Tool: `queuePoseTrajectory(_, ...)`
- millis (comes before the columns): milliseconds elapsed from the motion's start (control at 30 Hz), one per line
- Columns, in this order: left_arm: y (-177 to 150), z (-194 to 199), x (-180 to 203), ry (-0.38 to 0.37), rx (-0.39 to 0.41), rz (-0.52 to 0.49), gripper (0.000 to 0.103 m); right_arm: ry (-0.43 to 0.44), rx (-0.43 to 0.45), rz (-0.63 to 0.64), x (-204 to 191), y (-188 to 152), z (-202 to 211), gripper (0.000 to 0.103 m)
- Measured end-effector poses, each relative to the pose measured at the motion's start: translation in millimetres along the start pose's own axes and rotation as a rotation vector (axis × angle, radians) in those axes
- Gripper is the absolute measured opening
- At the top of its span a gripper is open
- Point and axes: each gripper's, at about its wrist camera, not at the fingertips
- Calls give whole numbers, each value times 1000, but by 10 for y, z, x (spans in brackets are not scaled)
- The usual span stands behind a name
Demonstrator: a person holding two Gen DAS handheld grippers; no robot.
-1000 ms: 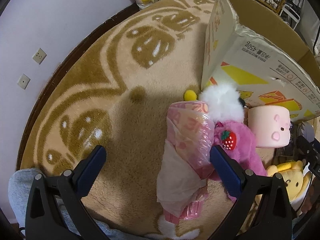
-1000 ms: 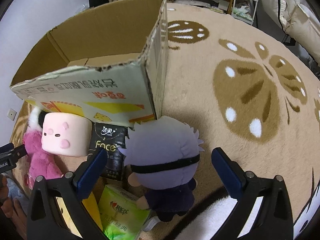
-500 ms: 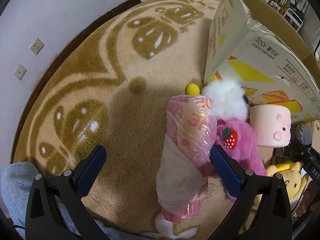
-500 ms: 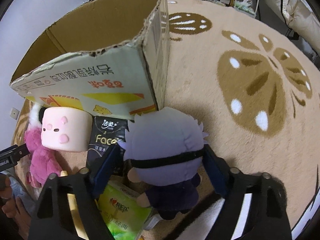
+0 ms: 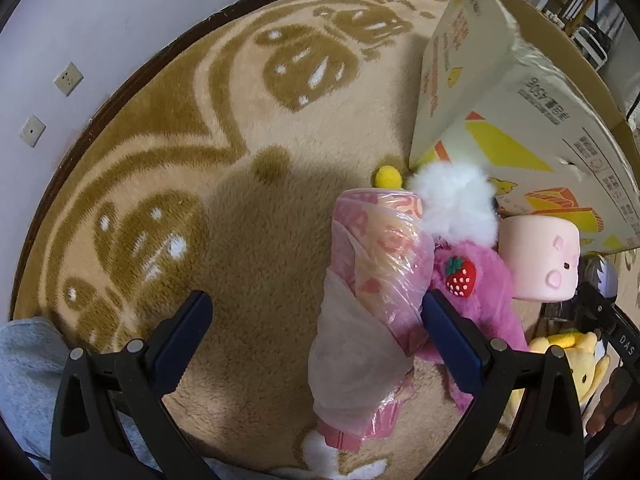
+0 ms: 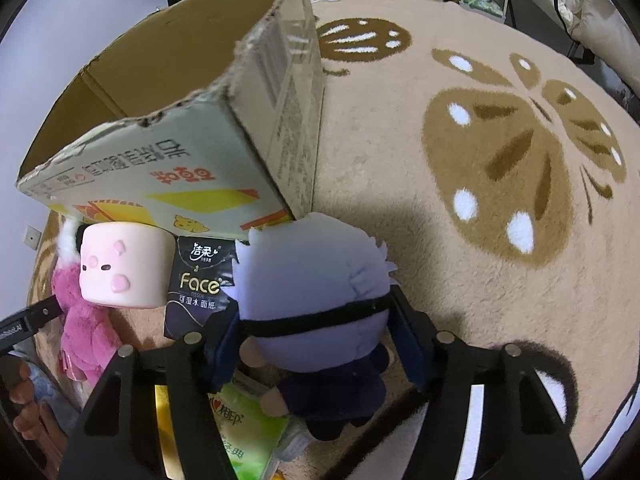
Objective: Organize soft objects
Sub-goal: 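Lower the left tool to the pink-wrapped roll while the right tool lowers to the white-haired doll, then close the left tool on the pink roll while the right tool grasps the white-haired doll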
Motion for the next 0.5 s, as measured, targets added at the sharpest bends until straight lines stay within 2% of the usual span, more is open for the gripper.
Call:
queuePoseTrajectory(167, 22, -59, 13, 17, -6, -4, 103, -7, 0, 7, -18, -7, -2, 69)
queuePoseTrajectory(267, 22, -120, 48, 55, -20, -24, 102, -10, 10, 7, -17, -14, 19, 69)
queuePoseTrajectory(333, 8, -135, 104, 85, -11, -52, 97, -8, 19, 0, -12, -30, 59, 68)
queuePoseTrajectory(433, -14, -94, 151, 66, 3, -73, 84, -10, 35, -15, -20, -75, 143, 67)
queuePoseTrajectory(500, -30, -80, 166, 65, 5, -83, 80, -6, 51, -14, -28, -80, 194, 67)
Point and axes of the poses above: each gripper's, at about its wrist camera, not at the fingertips, and z roughly against the way its jaws point, x to its right, y to its top, and after that the axes turned 1 degree about y, right-handed
